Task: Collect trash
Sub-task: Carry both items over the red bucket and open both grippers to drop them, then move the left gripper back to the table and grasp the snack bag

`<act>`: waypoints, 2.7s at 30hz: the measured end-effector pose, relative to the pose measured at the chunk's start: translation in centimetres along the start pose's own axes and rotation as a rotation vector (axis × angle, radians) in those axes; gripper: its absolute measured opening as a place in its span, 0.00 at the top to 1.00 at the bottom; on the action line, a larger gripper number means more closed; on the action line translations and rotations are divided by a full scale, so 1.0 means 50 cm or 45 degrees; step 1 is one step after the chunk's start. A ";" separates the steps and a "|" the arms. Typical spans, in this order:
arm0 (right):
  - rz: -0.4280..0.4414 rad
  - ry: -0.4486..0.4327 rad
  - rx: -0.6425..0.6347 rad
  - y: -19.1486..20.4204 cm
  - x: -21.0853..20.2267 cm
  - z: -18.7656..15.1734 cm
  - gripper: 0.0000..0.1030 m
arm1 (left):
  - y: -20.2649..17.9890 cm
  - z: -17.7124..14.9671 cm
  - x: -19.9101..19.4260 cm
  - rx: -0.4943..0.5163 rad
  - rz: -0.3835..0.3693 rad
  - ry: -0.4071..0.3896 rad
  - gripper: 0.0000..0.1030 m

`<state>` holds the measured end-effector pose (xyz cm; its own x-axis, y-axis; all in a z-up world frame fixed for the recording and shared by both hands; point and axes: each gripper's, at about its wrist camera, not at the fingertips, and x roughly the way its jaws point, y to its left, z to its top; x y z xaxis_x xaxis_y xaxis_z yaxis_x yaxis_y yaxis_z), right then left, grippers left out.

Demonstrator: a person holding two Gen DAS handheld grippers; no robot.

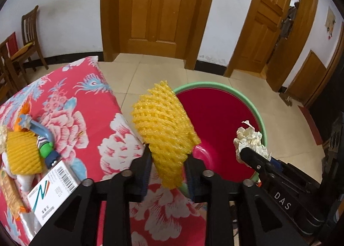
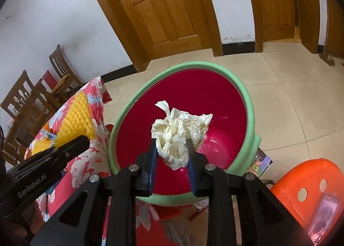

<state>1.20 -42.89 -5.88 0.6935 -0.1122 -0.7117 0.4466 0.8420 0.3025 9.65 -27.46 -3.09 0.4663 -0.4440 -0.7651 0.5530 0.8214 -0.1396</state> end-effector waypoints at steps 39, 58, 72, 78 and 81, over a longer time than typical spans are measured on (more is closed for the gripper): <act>0.007 -0.036 0.032 0.002 -0.035 0.003 0.44 | 0.051 -0.011 -0.075 -0.098 0.076 -0.064 0.35; 0.118 -0.014 -0.092 0.115 -0.058 -0.024 0.40 | 0.201 -0.074 -0.185 -0.267 0.293 -0.106 0.35; 0.146 0.027 -0.143 0.161 -0.047 -0.045 0.38 | 0.339 -0.125 -0.211 -0.463 0.458 -0.090 0.35; 0.142 0.051 -0.163 0.175 -0.038 -0.054 0.37 | 0.391 -0.145 -0.187 -0.530 0.501 -0.042 0.35; 0.142 0.059 -0.175 0.183 -0.036 -0.057 0.37 | 0.406 -0.150 -0.172 -0.544 0.514 -0.023 0.35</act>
<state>2.42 -33.49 -3.67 0.7061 0.0076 -0.7081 0.2849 0.9124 0.2939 11.66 -4.28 -4.05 0.5961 -0.0690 -0.7999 0.0038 0.9965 -0.0831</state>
